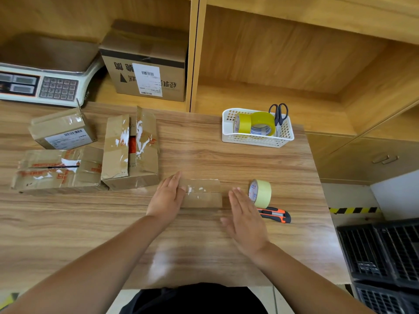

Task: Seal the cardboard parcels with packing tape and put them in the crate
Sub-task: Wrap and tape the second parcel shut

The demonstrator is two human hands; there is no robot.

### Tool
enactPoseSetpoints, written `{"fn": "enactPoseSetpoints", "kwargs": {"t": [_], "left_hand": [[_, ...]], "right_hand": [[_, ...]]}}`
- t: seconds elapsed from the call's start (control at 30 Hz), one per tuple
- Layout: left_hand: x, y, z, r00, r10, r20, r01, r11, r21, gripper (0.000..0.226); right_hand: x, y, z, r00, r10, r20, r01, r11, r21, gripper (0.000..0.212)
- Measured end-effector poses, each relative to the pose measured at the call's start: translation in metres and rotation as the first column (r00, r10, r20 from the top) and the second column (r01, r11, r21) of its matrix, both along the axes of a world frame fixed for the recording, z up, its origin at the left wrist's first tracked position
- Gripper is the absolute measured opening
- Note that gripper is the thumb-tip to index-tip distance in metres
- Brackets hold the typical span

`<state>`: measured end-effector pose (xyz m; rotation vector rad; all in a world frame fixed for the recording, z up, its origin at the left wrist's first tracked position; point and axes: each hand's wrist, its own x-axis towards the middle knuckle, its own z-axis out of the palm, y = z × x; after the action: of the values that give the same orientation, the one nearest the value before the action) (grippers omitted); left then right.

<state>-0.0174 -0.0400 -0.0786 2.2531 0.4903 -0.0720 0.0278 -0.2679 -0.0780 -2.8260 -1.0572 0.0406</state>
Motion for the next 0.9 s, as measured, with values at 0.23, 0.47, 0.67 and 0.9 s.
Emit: {"fn": "enactPoseSetpoints", "kwargs": {"t": [0.23, 0.47, 0.67, 0.9], "left_hand": [[0.026, -0.034, 0.028, 0.984, 0.033, 0.177, -0.059, 0.988, 0.145, 0.042], [0.06, -0.115, 0.033, 0.946, -0.289, 0.146, 0.269, 0.953, 0.14, 0.044], [0.072, -0.156, 0.028, 0.941, -0.338, 0.024, 0.329, 0.929, 0.169, 0.052], [0.068, -0.115, 0.018, 0.945, -0.325, -0.041, 0.31, 0.844, 0.438, 0.091]], "right_hand": [[0.018, -0.075, -0.008, 0.958, -0.288, -0.004, 0.276, 0.911, 0.306, 0.038], [0.048, -0.119, -0.023, 0.905, -0.388, -0.177, 0.389, 0.921, -0.026, 0.037], [0.058, -0.122, -0.037, 0.913, -0.356, -0.201, 0.362, 0.932, -0.009, 0.045], [0.077, -0.118, -0.029, 0.893, -0.367, -0.26, 0.419, 0.888, 0.188, 0.05]]}}
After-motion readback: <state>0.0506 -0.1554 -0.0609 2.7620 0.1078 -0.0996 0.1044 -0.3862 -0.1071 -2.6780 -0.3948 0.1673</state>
